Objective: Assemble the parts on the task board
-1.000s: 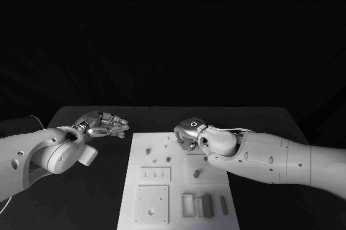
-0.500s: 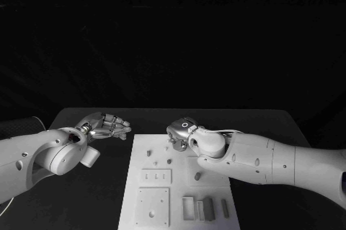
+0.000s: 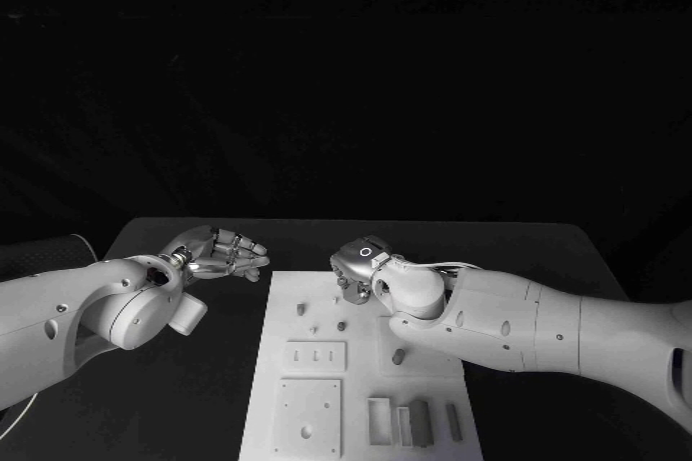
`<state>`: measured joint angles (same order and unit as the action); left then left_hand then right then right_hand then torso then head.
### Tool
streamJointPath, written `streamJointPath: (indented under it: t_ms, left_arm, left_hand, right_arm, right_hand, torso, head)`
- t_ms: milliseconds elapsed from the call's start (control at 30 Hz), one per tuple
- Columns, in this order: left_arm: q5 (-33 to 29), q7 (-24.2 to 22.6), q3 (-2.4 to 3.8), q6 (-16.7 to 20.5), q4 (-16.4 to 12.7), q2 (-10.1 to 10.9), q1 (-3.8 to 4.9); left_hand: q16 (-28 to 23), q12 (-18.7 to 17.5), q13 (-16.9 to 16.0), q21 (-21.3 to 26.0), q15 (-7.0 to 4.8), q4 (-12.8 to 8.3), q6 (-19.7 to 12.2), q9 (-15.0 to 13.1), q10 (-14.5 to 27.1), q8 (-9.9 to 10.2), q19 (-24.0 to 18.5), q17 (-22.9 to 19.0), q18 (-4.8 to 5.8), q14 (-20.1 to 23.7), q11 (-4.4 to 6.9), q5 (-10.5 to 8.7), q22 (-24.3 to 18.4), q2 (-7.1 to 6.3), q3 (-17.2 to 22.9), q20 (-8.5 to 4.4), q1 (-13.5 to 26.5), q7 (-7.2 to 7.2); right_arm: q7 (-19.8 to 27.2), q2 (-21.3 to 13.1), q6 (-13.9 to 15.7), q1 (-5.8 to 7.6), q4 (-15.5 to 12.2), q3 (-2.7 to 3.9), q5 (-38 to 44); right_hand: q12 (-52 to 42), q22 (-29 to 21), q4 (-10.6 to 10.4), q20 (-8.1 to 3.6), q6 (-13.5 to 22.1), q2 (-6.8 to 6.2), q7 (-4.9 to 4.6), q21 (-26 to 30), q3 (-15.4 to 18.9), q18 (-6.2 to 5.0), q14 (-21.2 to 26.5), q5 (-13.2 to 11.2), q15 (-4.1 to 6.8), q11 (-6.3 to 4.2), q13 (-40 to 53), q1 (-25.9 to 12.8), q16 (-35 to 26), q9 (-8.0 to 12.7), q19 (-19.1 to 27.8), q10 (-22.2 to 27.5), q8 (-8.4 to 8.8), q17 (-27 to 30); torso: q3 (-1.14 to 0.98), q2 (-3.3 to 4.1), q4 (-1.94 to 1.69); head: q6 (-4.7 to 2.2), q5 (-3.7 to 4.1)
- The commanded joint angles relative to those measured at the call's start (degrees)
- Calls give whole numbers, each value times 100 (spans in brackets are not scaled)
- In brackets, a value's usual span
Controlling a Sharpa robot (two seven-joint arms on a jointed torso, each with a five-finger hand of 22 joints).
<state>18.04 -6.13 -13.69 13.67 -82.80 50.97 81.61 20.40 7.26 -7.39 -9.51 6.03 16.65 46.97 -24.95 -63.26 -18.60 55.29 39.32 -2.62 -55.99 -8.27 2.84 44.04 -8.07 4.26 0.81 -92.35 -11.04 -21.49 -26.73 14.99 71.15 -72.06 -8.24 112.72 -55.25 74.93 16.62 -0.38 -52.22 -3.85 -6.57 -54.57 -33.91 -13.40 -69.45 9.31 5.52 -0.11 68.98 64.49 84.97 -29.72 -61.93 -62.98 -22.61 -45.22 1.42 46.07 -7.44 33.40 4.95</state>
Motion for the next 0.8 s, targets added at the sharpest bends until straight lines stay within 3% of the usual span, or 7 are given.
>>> streamJointPath:
  t_ms: [33,333,800]
  left_arm:
    - [28,-61,3,-32,0,-10,13]
    - [36,-64,3,-44,23,-43,13]
    - [46,-63,3,-39,25,-6,13]
  left_hand:
    - [-40,-29,-9,23,-3,-5,-4,-7,-24,13,11,7,-97,-40,-17,0,8,-25,44,-45,-35,20]
    - [-43,-30,-10,24,-3,-4,-4,-7,-25,13,12,10,-96,-40,-17,0,9,-24,45,-45,-35,20]
    - [-48,-34,-12,27,-3,-3,-4,-8,-26,14,12,15,-95,-42,-17,0,9,-23,46,-45,-31,20]
  right_arm:
    - [16,28,4,-2,10,3,119]
    - [77,226,-39,-13,227,2,120]
    - [101,229,-156,-21,352,2,117]
  right_hand:
    - [-37,112,9,-43,-721,-14,133,-34,-10,-160,58,5,118,-84,-9,32,26,-11,0,90,-33,-3]
    - [-36,111,9,-45,-721,-15,133,-35,-13,-160,55,4,119,-85,-18,33,26,-14,-2,88,-31,-3]
    - [-36,110,6,-47,-721,-21,132,-39,-15,-160,49,3,119,-85,-34,27,27,-20,-7,83,-27,-3]
  torso:
    - [-8,2,15]
    - [-6,-2,13]
    - [-11,3,19]
  head:
    - [1,-38]
    - [2,-52]
    - [23,-86]
